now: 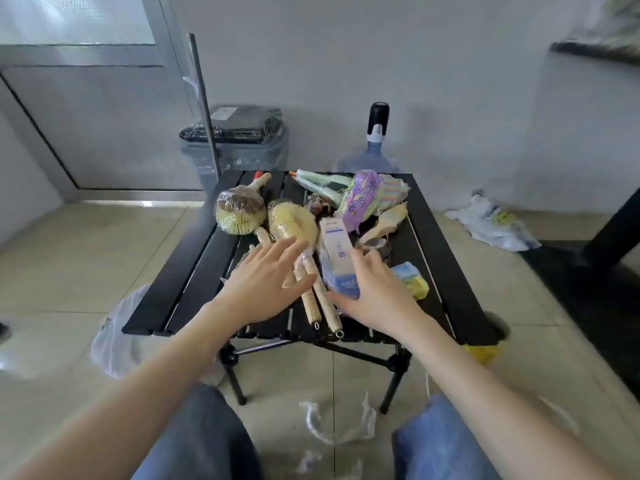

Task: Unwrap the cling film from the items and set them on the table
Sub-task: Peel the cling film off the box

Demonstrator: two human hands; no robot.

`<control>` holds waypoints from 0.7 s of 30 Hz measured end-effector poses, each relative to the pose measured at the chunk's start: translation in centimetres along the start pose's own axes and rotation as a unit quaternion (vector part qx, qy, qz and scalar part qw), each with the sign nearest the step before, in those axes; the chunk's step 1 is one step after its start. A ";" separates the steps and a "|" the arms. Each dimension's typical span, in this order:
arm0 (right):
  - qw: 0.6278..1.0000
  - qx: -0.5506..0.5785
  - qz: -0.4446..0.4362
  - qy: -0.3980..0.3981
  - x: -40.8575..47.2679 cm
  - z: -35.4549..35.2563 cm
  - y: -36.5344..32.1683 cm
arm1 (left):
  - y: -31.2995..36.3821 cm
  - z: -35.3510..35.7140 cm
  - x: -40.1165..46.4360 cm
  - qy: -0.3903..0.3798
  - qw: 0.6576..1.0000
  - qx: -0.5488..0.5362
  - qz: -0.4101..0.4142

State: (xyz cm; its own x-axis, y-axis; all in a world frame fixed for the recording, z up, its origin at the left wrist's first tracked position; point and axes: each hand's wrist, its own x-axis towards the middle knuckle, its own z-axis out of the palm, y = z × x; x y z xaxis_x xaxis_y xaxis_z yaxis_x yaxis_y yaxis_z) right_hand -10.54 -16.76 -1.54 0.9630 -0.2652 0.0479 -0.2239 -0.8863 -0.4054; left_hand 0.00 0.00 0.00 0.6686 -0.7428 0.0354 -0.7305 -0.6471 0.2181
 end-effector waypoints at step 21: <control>0.925 0.318 0.049 0.201 -4.5 -1.4 -1.3 | 3.8 1.1 -2.8 0.059 0.968 -0.242 0.021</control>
State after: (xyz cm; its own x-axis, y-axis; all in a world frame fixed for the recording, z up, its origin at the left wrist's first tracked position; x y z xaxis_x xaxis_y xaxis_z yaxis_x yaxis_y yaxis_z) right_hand -14.80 -14.98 0.06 0.7807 -0.5652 0.2665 -0.0502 -0.4819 -0.8748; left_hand -4.81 -0.51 -0.36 0.6715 -0.7236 0.1594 -0.6257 -0.4386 0.6451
